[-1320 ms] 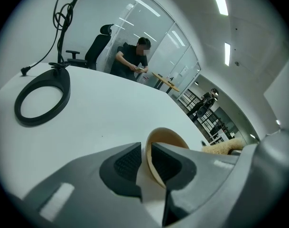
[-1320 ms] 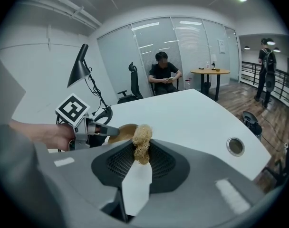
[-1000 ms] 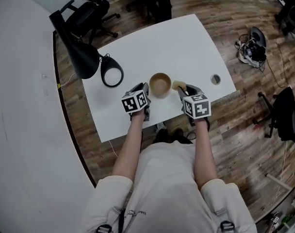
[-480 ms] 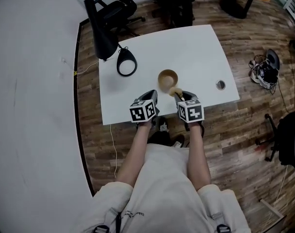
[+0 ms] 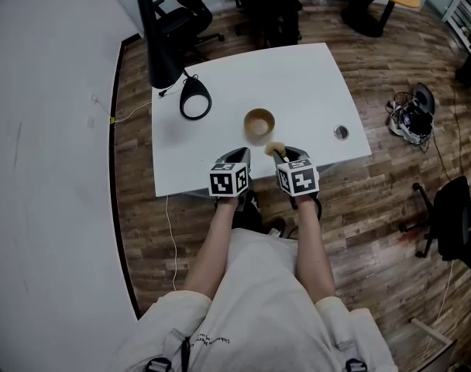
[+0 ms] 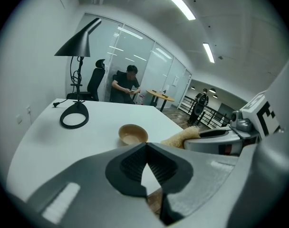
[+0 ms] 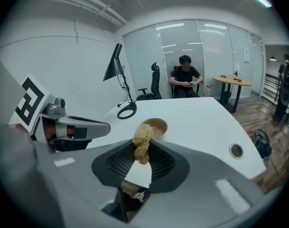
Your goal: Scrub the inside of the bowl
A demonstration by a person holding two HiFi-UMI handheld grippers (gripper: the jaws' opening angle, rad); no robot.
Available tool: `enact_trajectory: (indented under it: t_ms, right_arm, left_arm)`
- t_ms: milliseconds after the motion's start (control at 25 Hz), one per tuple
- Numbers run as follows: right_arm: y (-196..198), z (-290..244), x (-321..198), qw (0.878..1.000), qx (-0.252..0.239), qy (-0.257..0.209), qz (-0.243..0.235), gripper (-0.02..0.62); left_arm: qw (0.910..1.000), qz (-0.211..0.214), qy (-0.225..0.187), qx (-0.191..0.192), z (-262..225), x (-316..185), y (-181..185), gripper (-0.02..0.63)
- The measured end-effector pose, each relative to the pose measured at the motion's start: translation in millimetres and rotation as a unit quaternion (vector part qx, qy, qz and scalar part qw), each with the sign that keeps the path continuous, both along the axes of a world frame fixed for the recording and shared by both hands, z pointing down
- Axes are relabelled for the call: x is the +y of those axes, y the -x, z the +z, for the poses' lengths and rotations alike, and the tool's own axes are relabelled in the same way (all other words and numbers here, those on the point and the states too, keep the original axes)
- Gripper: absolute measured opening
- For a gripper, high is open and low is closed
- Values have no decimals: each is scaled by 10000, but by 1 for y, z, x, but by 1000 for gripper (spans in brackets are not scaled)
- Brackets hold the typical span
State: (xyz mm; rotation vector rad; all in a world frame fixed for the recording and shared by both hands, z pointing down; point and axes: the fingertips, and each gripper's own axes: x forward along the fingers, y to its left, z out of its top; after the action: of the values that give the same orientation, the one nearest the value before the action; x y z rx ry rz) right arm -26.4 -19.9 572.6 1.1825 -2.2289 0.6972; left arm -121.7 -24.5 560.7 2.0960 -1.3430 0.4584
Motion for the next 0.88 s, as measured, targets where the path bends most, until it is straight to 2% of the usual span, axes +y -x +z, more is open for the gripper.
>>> enact_trajectory:
  t_ms: [400, 600, 880]
  right_arm:
    - [-6, -2, 6, 9994, 258, -185, 96, 100]
    - [-4, -1, 5, 9994, 192, -284, 95, 100]
    - [4, -3, 7, 9994, 151, -322, -24, 100]
  left_arm:
    - [9998, 175, 51, 1, 12, 19, -11, 3]
    - [9995, 272, 47, -179, 19, 27, -11, 3]
    - [9996, 214, 22, -199, 17, 31, -6, 3]
